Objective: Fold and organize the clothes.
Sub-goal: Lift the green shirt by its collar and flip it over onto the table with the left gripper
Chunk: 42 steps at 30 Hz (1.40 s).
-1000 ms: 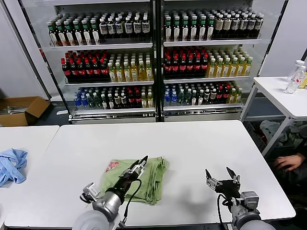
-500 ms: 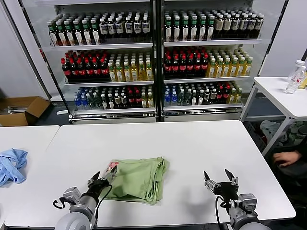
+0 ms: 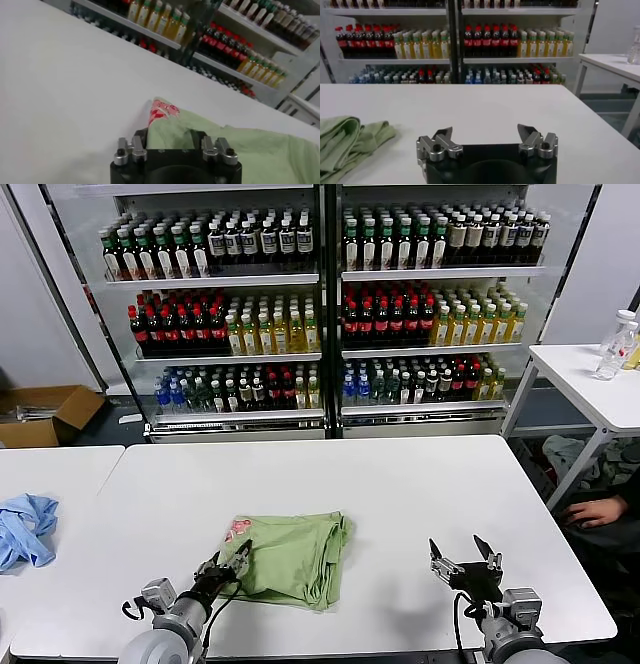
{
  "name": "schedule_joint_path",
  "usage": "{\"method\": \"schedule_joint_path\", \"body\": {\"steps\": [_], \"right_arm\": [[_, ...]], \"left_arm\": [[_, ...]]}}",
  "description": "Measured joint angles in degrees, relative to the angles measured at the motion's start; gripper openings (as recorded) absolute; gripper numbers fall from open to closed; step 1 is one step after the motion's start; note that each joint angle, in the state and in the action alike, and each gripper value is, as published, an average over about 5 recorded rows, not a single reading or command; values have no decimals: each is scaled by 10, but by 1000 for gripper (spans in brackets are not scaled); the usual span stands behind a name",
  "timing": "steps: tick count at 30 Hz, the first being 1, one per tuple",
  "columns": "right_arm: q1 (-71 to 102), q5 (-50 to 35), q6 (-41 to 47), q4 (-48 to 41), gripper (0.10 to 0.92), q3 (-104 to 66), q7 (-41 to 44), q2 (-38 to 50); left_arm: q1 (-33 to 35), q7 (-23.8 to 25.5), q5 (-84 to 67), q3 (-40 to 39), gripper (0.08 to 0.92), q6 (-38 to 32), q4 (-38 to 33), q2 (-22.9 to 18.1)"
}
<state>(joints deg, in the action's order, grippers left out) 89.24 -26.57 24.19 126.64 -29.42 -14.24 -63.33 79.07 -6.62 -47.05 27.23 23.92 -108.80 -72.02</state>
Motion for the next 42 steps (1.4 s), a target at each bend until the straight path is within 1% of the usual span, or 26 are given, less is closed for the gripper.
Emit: {"method": "schedule_joint_path", "body": {"steps": [12,15,22,26,30,33,36,39,42], "right_arm": [[6,0,-2,1,823,-7,-1,-2],[6,0,-2,1,823,-8,-2,-1],[4,-4,-2,3,823,-13,-2,2],[1,-8,-2,3,823,-15,-3,4],[-5,-10,-2,2,823,-12,-3,2],[-7,-10,-2,2,823,-10,-2,-1],[-7,-10,-4,5,823,-10,-2,-4],[-4,-9,-7,9,823,-13,-1,-7],[-1,-7,-10,12,823,-18,0,-10]], "left_arm": [[-20,26,-137,29,186,5,33,-15],[-25,29,-175,37,124,5,35,-20],[-24,34,-260,64,111,4,31,-22],[-17,30,-297,102,111,6,20,-13],[-8,23,-325,167,111,8,3,11],[-3,15,-336,222,111,12,-12,39],[-3,5,-332,260,111,13,-35,65],[-9,-4,-311,272,111,10,-67,80],[-22,-14,-271,255,111,5,-95,79]]}}
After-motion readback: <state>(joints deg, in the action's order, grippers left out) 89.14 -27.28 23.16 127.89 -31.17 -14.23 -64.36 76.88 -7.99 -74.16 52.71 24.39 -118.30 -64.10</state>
